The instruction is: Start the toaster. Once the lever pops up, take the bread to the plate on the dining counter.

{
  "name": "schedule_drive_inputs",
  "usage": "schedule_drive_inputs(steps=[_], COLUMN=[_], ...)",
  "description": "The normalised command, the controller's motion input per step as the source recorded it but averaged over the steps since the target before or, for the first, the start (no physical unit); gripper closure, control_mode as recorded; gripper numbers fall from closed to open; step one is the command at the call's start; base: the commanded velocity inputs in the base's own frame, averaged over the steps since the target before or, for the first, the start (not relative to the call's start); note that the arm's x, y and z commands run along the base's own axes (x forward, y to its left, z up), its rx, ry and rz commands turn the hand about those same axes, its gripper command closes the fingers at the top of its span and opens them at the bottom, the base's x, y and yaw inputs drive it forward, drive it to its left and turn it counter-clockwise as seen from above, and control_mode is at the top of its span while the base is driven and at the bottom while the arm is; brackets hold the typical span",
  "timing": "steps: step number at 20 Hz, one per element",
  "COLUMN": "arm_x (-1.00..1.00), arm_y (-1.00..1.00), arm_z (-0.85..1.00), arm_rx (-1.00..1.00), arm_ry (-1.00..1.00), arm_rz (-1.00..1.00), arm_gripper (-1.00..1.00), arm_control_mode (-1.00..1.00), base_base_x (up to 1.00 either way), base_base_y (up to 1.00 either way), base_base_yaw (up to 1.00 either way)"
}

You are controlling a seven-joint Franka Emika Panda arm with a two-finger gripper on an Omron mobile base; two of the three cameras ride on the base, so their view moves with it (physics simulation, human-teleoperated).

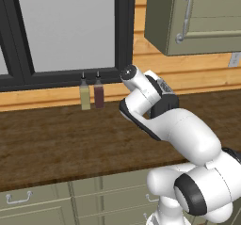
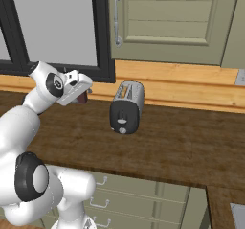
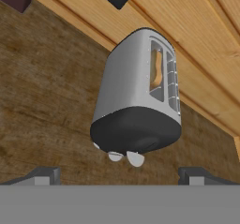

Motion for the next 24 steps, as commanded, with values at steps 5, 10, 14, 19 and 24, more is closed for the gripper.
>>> schedule_drive_inputs(steps=[5, 10, 14, 19, 24], arm_x=[0.0, 0.0, 0.0, 0.0, 0.0], arm_y=[0.0, 0.0, 0.0, 0.0, 0.0], arm_z=[0.0, 0.0, 0.0, 0.0, 0.0], arm_rx=[0.0, 0.0, 0.0, 0.0, 0.0], arm_ry=[0.0, 0.0, 0.0, 0.0, 0.0], arm_rz=[0.0, 0.0, 0.0, 0.0, 0.0], arm_gripper=[-1.0, -1.0, -1.0, -1.0, -1.0], arm_control_mode=[-1.0, -1.0, -1.0, -1.0, -1.0], base_base_x=[0.0, 0.0, 0.0, 0.0, 0.0], base_base_y=[0.0, 0.0, 0.0, 0.0, 0.0], base_base_yaw=[0.0, 0.0, 0.0, 0.0, 0.0])
